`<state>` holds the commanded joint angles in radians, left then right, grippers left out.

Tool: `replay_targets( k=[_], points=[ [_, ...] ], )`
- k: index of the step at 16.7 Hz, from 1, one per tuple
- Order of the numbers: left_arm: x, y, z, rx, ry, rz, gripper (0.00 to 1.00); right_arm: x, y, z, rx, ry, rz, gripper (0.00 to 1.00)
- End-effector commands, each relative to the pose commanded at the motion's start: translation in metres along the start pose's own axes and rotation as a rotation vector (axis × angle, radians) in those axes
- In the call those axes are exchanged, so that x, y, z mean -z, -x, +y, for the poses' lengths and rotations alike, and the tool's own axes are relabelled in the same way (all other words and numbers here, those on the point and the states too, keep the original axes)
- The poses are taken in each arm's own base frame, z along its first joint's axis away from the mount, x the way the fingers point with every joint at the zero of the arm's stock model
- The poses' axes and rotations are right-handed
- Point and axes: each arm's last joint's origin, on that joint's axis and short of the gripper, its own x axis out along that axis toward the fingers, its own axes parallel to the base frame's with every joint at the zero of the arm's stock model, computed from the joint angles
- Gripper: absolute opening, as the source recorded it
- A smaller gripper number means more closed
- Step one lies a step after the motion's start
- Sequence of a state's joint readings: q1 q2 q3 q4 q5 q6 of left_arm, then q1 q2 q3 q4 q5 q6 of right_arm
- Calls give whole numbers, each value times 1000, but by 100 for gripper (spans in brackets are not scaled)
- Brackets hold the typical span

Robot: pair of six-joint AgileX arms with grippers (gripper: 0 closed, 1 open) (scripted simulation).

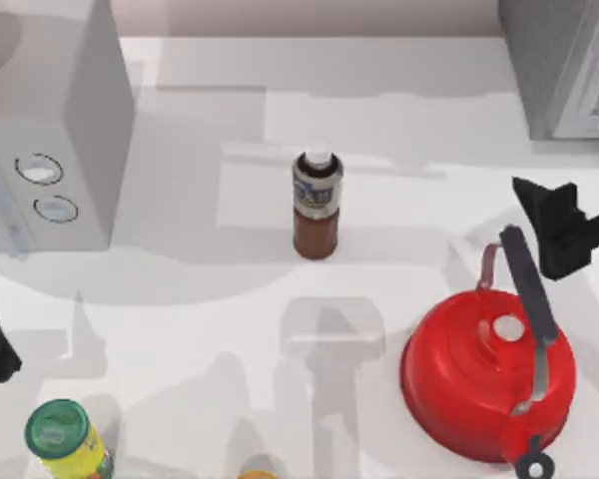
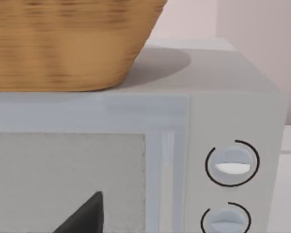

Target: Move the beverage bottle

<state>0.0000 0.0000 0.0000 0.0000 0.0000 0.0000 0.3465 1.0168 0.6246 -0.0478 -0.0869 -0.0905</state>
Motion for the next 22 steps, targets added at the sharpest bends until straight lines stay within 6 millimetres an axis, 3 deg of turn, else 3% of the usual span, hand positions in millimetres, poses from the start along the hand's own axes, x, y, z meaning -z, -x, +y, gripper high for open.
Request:
replay_targets(
  k=[4, 9, 12, 19, 22],
  points=[
    [0, 0, 0, 0, 0, 0, 100, -25, -64, 25, -136, 58, 103, 100],
    [0, 0, 0, 0, 0, 0, 100, -23, -125, 58, -253, 107, 206, 100],
    [0, 0, 0, 0, 0, 0, 100, -15, -141, 67, -285, 119, 247, 100],
    [0, 0, 0, 0, 0, 0, 100, -15, -146, 67, -285, 118, 247, 100],
    [0, 0, 0, 0, 0, 0, 100, -18, -171, 65, -277, 113, 236, 100]
  ],
)
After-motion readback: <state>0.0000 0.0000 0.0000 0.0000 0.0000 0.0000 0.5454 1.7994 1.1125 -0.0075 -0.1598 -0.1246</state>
